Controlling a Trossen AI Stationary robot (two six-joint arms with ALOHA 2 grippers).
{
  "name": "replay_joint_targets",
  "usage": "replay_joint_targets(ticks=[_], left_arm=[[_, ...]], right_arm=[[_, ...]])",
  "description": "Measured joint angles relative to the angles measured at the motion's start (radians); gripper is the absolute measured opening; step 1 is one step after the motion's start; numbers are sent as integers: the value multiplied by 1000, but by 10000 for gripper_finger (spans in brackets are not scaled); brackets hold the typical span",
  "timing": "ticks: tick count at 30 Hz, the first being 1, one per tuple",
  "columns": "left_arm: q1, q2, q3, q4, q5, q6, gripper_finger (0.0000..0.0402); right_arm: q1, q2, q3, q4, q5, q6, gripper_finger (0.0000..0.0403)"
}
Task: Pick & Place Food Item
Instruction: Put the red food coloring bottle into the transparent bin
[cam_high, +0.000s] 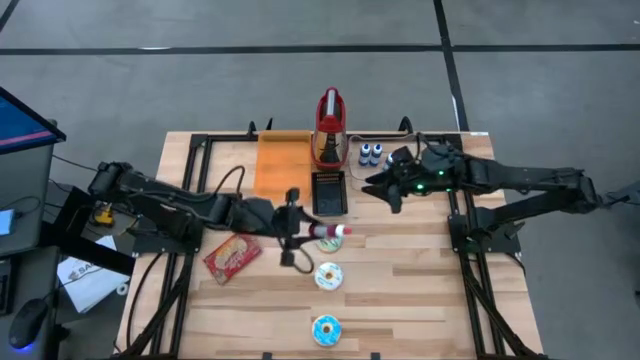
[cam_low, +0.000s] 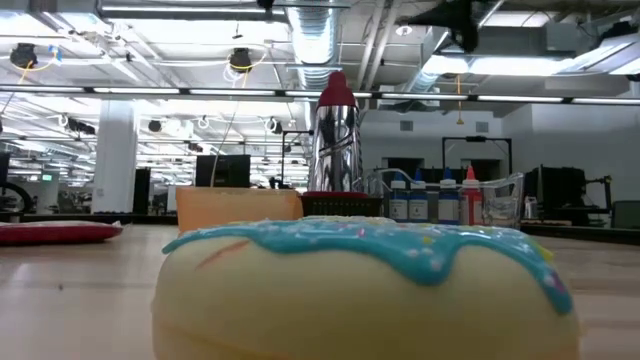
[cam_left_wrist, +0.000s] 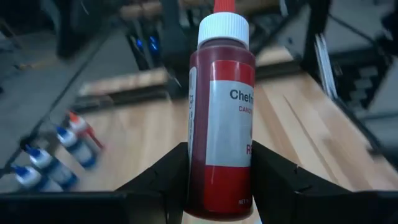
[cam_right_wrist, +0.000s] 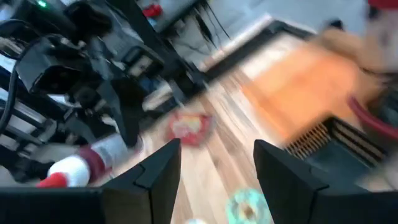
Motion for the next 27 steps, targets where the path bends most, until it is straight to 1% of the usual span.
replay_joint_targets(ticks=[4, 7, 12, 18, 23, 27], left_arm=[[44, 14, 69, -3, -22, -74, 141], [69, 10, 83, -2, -59, -108, 141], [77, 4, 83, 14, -93, -110, 141], [77, 4, 83, 37, -103, -110, 141], [85, 4, 83, 59, -108, -108, 141], [85, 4, 83, 65, -111, -109, 141]], right_arm=[[4, 48, 27, 107, -3, -22, 199], [4, 55, 58, 107, -47, -34, 208], [26, 26, 89, 107, -126, -34, 224], [74, 15, 104, 105, -127, -4, 231], [106, 67, 104, 114, -80, -16, 231], [110, 117, 104, 192, -73, -30, 231]])
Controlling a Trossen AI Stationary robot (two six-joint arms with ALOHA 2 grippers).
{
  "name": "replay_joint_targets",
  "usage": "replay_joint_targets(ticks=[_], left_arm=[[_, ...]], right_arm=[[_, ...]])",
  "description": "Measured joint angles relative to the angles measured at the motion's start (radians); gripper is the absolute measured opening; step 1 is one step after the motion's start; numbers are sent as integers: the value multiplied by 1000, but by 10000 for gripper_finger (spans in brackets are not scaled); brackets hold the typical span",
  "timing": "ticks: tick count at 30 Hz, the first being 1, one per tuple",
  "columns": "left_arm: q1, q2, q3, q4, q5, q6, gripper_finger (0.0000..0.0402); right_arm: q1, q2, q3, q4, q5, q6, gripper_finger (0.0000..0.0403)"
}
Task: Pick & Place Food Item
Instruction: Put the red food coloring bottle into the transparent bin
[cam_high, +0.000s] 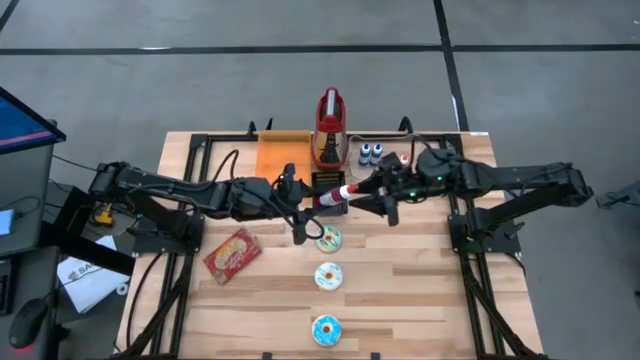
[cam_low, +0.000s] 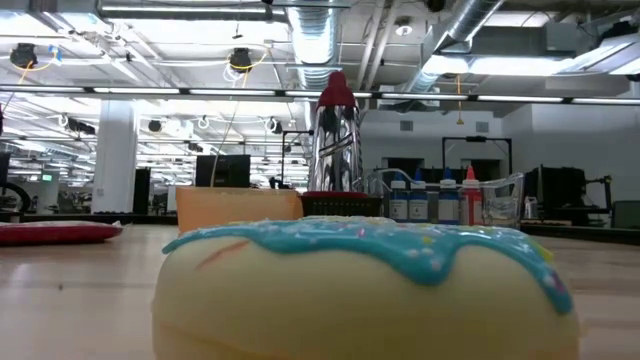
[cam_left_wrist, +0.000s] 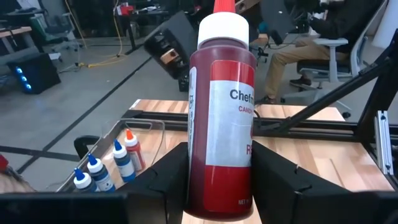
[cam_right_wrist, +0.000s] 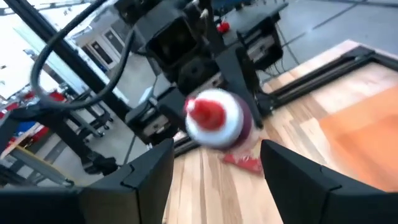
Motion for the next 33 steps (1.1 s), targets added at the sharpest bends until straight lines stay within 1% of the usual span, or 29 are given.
replay_joint_targets(ticks=[7, 10, 15, 24, 28, 33], left_arm=[[0, 0, 0, -1, 0, -1, 141], [0, 0, 0, -1, 0, -6, 141], [0, 0, 0, -3, 1, -7, 141], [0, 0, 0, 0, 1, -8, 141], [0, 0, 0, 8, 1, -11, 141], [0, 0, 0, 11, -3, -40, 141]], right_arm=[[0, 47, 0, 124, 60, -31, 231], [-1, 48, 0, 141, 78, -48, 230], [-1, 47, 0, 127, 80, -51, 228], [-1, 47, 0, 106, 79, -50, 206], [-1, 47, 0, 107, 78, -49, 185], [-1, 46, 0, 104, 83, -58, 131]])
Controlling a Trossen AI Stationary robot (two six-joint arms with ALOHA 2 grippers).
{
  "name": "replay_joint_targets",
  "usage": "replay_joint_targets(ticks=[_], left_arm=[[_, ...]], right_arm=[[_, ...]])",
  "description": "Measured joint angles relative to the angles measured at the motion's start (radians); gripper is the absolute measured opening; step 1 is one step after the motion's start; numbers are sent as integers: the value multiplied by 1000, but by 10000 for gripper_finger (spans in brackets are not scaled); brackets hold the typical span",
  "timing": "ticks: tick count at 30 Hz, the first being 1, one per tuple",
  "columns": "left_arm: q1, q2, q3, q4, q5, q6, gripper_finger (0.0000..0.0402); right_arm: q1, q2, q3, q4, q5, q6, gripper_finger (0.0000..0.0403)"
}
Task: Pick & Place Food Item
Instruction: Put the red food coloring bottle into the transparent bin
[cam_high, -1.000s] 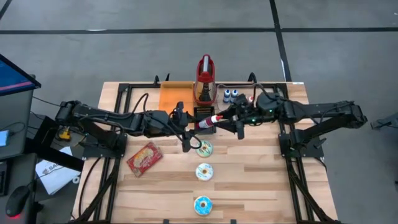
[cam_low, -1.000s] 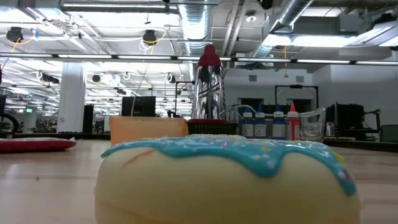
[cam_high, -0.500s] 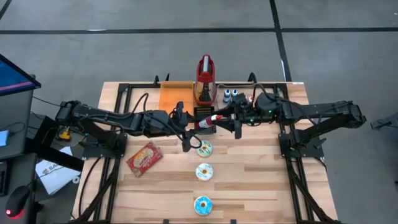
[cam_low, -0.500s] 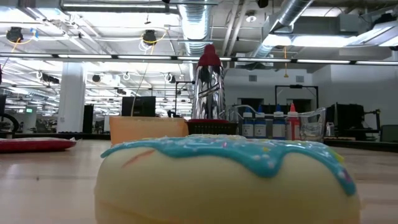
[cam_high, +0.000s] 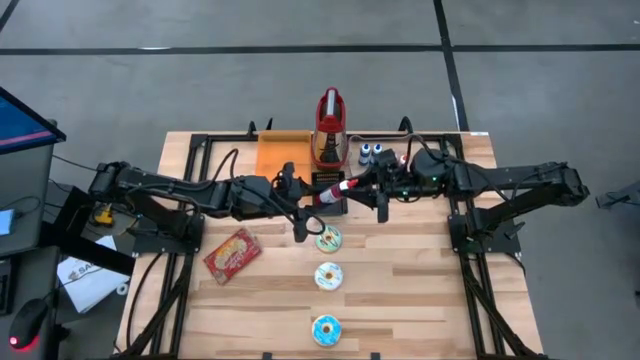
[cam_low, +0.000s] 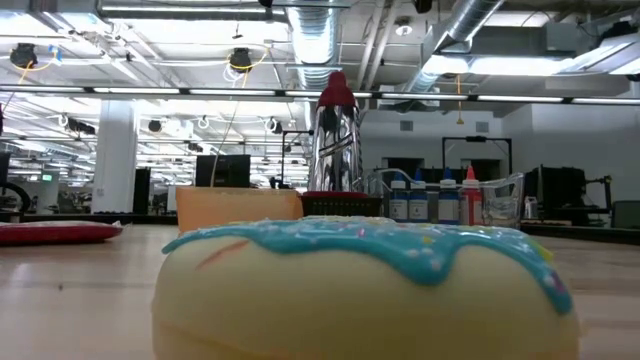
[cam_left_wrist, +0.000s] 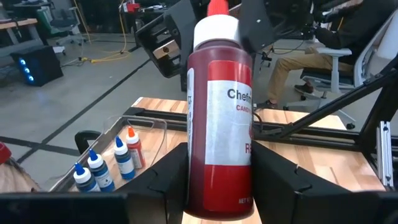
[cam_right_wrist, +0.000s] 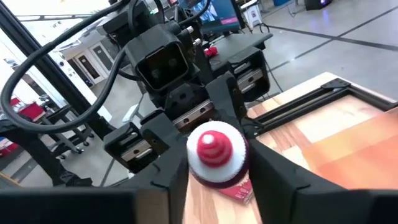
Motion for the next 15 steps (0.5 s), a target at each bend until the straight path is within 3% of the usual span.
replay_joint_targets(ticks=[4, 15], left_arm=[[0, -3, 0, -1, -9, -20, 141], [0, -4, 0, 12, -13, -55, 150]], right_arm=[[-1, -2, 0, -4, 14, -9, 106], [0, 0, -1, 42, 8, -21, 101]])
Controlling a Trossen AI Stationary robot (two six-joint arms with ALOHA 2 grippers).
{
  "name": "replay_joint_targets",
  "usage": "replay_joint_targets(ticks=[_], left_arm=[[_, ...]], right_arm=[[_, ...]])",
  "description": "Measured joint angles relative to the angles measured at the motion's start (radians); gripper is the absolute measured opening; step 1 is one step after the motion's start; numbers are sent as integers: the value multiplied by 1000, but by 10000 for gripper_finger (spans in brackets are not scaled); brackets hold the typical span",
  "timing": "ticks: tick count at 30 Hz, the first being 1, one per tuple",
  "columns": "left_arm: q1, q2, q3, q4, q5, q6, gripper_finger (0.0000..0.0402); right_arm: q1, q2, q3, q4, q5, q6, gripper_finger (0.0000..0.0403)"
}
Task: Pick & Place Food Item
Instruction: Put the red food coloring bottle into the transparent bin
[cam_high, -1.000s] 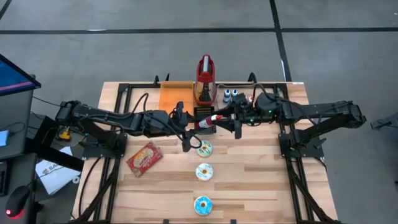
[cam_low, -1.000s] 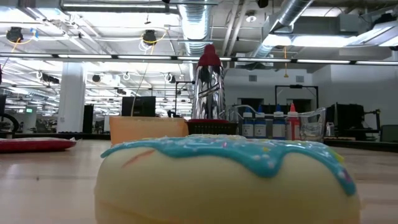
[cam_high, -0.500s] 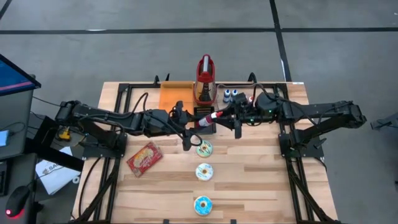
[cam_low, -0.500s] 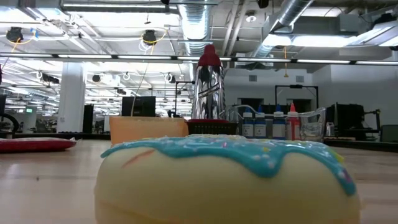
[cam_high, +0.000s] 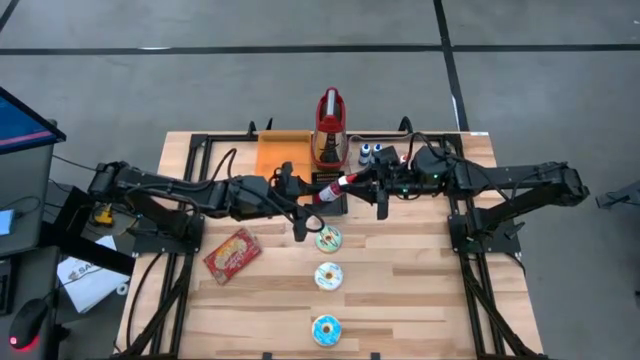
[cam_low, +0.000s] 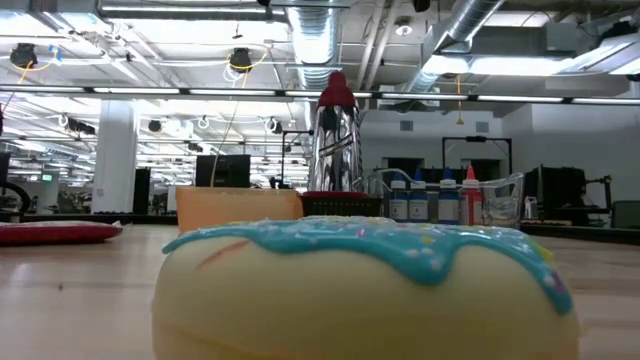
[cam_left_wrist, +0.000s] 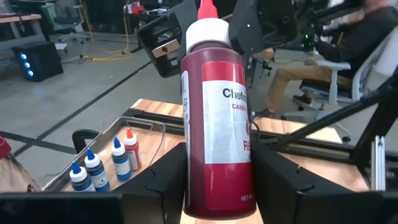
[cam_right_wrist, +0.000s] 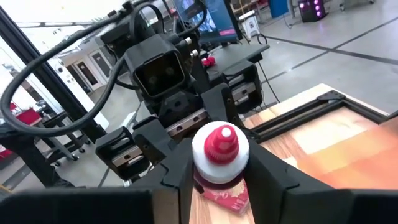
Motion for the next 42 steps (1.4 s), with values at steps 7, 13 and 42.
replay_joint_targets(ticks=[7, 13, 42], left_arm=[[-14, -21, 1, -10, -23, 38, 194], [-14, -94, 1, -92, -105, 78, 221], [-168, -249, 0, -569, -166, -206, 225]], right_arm=[[1, 3, 19, 16, -19, -13, 101], [5, -2, 20, 7, -5, -18, 101], [-270, -186, 19, -893, 80, 83, 101]])
